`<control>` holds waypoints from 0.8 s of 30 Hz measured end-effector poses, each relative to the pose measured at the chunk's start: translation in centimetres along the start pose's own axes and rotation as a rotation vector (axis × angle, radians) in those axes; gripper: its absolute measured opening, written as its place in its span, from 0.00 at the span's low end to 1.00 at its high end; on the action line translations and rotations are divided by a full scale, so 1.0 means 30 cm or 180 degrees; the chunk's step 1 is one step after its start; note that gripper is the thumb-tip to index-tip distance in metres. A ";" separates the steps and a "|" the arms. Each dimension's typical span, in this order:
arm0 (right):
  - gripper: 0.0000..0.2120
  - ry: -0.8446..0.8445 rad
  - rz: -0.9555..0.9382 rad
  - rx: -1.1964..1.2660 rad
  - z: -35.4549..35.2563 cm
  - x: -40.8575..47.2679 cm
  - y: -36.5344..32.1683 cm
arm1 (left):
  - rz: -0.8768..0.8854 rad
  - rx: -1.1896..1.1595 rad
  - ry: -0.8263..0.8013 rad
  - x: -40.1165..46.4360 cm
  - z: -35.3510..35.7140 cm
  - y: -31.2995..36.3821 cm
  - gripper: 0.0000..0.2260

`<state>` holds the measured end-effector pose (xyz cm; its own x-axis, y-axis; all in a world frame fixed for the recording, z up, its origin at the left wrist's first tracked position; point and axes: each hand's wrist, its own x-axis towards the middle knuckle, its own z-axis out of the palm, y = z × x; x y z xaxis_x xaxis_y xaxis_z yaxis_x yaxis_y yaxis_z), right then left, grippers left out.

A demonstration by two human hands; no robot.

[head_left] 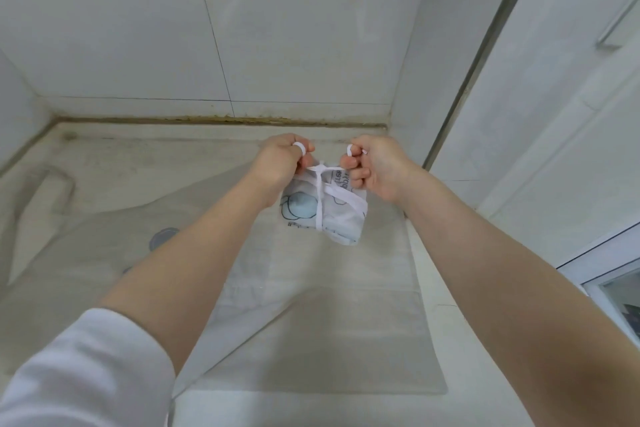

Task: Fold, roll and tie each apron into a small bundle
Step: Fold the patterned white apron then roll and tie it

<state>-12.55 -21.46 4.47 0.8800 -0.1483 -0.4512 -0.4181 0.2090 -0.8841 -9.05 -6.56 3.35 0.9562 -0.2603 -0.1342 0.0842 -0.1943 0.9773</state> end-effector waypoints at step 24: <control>0.15 0.0374 -0.1245 -0.1140 -0.026 -0.071 -0.009 | 0.0603 -0.0692 -0.0063 -0.112 0.087 0.078 0.15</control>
<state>-14.49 -21.97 5.57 0.9628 -0.2602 -0.0727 -0.1331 -0.2228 -0.9657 -12.79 -8.60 5.67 0.9551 -0.2914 0.0531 -0.0352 0.0662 0.9972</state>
